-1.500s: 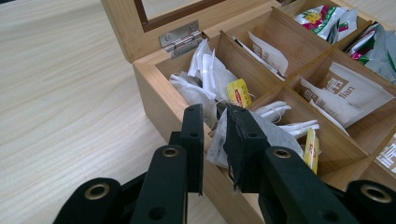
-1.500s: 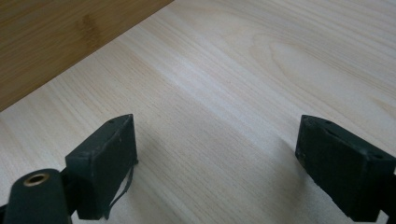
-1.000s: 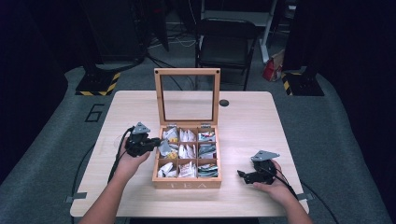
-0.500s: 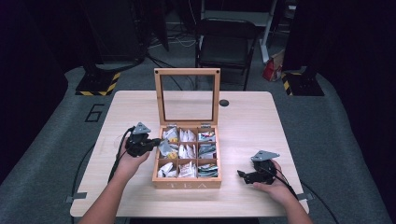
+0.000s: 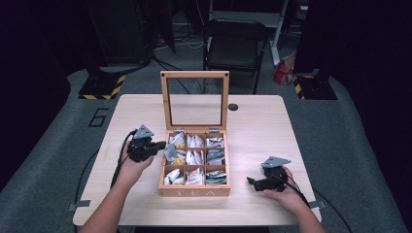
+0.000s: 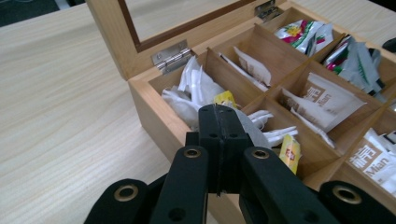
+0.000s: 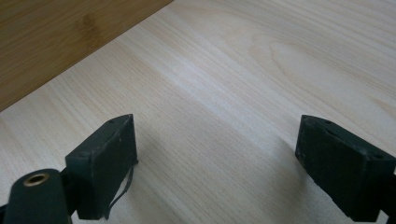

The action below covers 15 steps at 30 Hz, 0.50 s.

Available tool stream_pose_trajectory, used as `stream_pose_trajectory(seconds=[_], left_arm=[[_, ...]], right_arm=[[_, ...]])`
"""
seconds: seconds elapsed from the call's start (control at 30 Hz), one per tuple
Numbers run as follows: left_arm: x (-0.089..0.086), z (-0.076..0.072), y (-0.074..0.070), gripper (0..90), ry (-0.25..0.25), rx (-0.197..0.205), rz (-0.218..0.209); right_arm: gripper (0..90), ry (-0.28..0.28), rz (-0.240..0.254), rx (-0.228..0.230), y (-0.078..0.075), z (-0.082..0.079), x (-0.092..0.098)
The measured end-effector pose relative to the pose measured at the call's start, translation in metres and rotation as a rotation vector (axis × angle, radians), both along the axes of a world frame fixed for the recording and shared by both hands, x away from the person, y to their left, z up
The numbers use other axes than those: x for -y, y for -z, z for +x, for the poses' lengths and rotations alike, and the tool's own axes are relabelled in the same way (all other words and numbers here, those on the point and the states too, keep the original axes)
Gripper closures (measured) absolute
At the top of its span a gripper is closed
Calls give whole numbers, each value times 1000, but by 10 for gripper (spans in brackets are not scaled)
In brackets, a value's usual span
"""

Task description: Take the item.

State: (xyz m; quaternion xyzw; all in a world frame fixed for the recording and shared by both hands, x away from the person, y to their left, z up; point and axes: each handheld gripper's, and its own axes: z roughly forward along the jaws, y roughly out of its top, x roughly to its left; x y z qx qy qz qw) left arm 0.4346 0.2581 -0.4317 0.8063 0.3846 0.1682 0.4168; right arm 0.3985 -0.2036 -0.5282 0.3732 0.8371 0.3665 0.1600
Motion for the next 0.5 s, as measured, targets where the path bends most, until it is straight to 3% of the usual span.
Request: stream_pose_trajectory(seconds=[0.5], left_arm=[[4,-12,-25,900,42,58,-17]], right_arm=[[119,7,1,3,0,0,0]])
